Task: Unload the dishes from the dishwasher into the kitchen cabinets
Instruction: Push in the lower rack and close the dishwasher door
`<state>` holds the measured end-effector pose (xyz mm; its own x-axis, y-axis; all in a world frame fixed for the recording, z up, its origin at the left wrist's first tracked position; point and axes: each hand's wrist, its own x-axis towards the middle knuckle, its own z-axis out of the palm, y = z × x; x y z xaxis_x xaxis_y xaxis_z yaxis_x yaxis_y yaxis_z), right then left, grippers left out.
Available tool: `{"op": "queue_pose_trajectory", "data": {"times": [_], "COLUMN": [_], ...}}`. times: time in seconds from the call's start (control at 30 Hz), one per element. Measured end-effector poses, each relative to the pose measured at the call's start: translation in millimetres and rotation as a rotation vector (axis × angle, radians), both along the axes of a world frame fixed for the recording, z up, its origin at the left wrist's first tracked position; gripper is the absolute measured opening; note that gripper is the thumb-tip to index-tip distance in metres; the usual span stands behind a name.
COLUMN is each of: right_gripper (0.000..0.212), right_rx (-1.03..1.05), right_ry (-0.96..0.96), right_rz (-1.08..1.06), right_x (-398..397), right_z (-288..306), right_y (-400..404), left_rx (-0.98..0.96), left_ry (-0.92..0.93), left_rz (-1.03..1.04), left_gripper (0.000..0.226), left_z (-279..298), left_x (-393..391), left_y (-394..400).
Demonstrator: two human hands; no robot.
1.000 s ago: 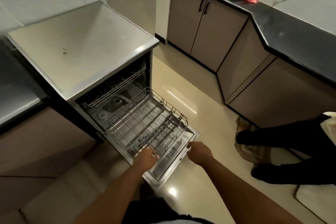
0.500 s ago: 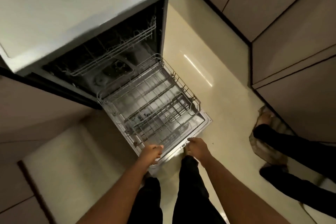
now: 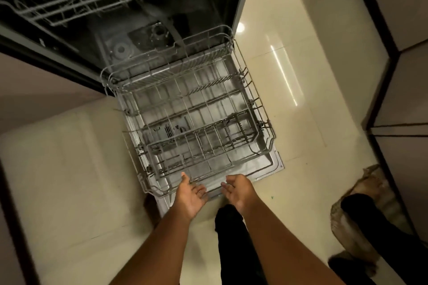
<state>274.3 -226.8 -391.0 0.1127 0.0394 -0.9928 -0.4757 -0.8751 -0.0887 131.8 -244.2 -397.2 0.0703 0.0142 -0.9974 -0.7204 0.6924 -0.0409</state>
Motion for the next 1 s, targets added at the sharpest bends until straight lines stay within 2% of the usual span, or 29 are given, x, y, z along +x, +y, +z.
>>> {"op": "queue_pose_trajectory", "data": {"times": [0.1,0.23,0.4,0.5,0.8,0.9,1.0], "right_gripper": [0.018,0.015,0.012,0.013,0.015,0.014,0.023], "right_rx": [0.013,0.026,0.087,0.157,0.326,0.356,0.38], "right_ry": [0.004,0.026,0.125,0.175,0.234,0.247,0.245], "right_rz": [-0.064,-0.046,-0.021,-0.037,0.046,0.107,0.141], "right_x": [0.8,-2.9,-10.2,-22.8,-68.2,-83.5,-99.7], "right_z": [-14.2,-12.5,-7.2,-5.8,-11.7,-13.4,-10.7], "right_y": [16.8,49.8,89.6,118.1,214.5,243.7,271.7], "left_rx": [-0.012,-0.02,0.045,0.128,0.249,0.29,0.342], "left_ry": [-0.014,0.069,0.178,0.216,0.162,0.122,0.119], "left_rz": [0.23,0.402,0.424,0.429,0.459,0.483,0.472], "left_gripper": [0.092,0.089,0.061,0.056,0.056,0.066,0.068], "left_z": [-6.3,2.8,13.9,17.1,2.2,0.1,0.9], "left_x": [2.4,-0.4,-3.7,-17.9,-68.9,-89.7,-108.9], "left_y": [14.2,35.8,78.0,109.6,195.9,227.0,254.0]}}
